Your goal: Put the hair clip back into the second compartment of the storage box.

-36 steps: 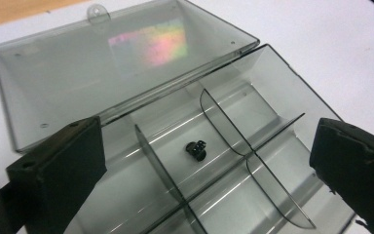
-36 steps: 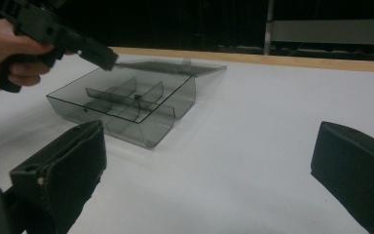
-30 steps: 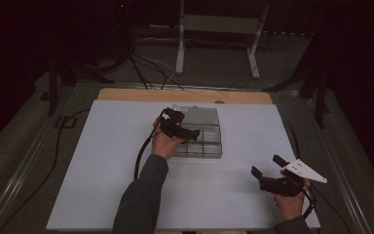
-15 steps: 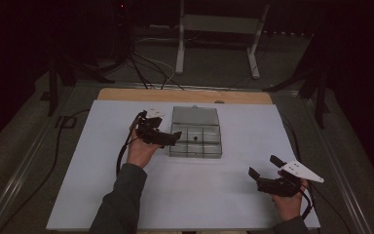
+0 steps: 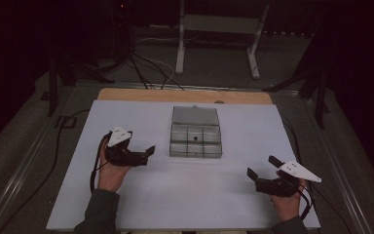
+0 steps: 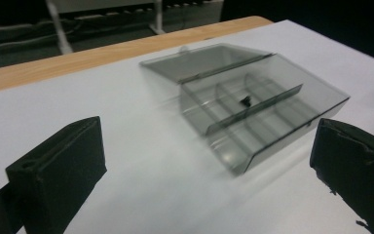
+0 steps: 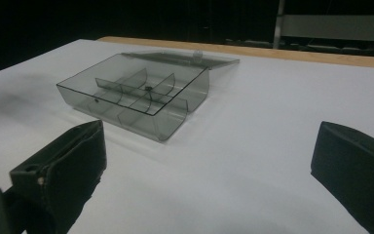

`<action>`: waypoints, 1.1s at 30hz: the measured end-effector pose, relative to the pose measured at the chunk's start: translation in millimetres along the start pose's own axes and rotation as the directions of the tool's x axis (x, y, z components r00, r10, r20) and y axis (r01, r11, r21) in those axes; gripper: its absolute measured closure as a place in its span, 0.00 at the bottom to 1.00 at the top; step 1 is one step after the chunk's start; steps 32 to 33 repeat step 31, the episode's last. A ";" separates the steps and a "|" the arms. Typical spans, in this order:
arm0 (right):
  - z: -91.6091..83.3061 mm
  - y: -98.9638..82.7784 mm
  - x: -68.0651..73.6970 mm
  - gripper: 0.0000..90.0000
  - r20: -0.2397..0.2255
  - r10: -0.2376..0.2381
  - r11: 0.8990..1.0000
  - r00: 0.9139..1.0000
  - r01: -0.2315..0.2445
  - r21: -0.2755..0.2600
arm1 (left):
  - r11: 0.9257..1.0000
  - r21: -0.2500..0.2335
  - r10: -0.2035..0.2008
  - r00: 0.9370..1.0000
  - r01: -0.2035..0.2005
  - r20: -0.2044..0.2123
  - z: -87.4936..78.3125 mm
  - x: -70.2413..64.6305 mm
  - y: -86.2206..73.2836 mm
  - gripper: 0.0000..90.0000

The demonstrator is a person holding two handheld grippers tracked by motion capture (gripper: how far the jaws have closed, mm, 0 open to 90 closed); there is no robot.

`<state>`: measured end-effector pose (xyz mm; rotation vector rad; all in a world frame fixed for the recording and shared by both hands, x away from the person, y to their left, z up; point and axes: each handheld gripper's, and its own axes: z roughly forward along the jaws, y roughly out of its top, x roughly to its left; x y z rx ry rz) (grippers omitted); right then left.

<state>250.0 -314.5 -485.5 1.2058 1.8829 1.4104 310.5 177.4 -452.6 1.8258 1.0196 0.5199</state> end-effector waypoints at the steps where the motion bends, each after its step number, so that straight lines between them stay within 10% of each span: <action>1: 0.2 0.0 0.5 0.00 0.000 -0.002 1.000 1.000 0.002 -0.001 | 1.000 -0.011 -0.006 1.000 0.005 -0.013 -4.8 1.8 -4.1 0.01; 12: 3.1 -0.6 2.1 0.00 0.000 -0.014 1.000 1.000 0.014 0.002 | 0.989 -0.144 -0.026 0.993 0.009 -0.119 -54.9 14.8 -38.3 0.01; 33: 4.8 -1.0 2.5 0.00 -0.019 -0.047 0.999 0.999 0.047 -0.007 | 0.988 -0.144 -0.086 0.977 0.059 -0.193 -76.3 19.4 -69.7 0.01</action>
